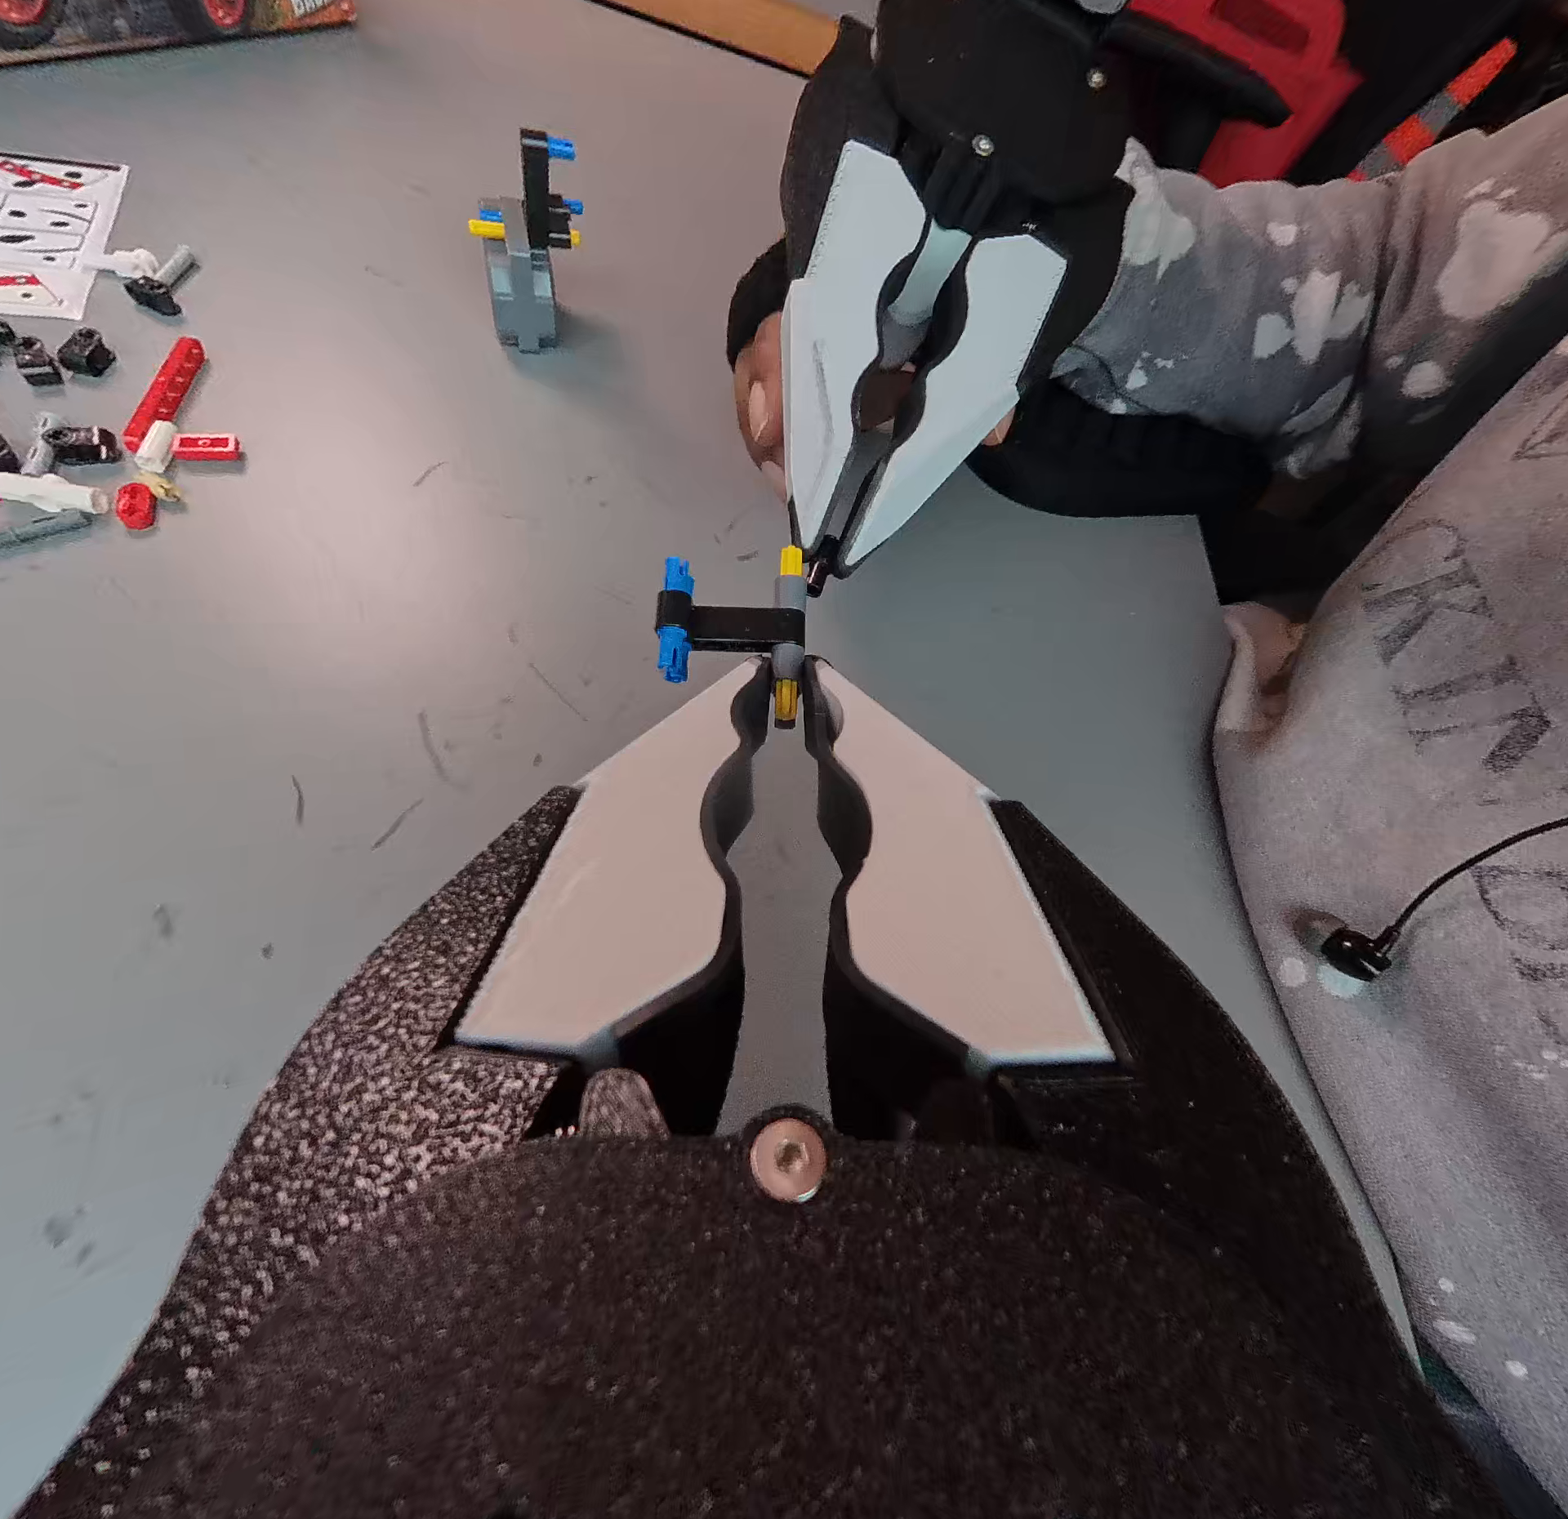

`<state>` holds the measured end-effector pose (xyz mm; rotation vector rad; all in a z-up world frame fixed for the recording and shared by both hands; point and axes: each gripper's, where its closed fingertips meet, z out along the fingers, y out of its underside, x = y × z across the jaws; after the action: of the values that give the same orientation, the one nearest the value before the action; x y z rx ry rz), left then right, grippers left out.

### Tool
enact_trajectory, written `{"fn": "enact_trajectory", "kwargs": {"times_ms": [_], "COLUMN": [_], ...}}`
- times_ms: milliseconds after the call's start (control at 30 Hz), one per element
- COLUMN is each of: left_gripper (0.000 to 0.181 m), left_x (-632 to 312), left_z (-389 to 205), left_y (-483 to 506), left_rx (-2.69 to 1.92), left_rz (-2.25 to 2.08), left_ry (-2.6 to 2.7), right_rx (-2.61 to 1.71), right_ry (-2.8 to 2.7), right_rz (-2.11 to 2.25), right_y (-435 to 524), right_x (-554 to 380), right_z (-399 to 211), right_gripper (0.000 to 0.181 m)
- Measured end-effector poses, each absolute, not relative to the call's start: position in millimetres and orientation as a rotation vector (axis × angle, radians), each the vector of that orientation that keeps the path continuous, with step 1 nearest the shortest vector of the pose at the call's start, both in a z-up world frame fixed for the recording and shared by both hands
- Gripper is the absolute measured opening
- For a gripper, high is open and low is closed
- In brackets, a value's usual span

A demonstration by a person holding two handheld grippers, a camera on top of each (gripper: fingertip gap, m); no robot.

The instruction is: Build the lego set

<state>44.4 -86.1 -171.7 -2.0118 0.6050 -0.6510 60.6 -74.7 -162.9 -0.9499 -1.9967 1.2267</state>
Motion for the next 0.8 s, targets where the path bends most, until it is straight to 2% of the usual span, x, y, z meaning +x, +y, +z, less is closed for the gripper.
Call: {"fn": "enact_trajectory", "kwargs": {"times_ms": [33,500,800], "left_gripper": [0.007,0.007,0.006], "left_x": [46,60,69], "left_z": [-167,-166,-186], "left_y": [-88,-95,-102], "left_rx": [-1.986,-1.958,-2.001], "left_rz": [-0.678,-0.734,-0.579], "left_ry": [0.609,0.680,0.845], "right_rx": [-0.951,-0.945,-0.958], "right_ry": [-1.982,-2.030,-2.191], "right_rz": [1.271,1.342,1.254], "right_y": [-76,-85,-92], "right_x": [61,69,79], "right_z": [-158,-157,-177], "right_gripper": [0.004,0.004,0.004]}}
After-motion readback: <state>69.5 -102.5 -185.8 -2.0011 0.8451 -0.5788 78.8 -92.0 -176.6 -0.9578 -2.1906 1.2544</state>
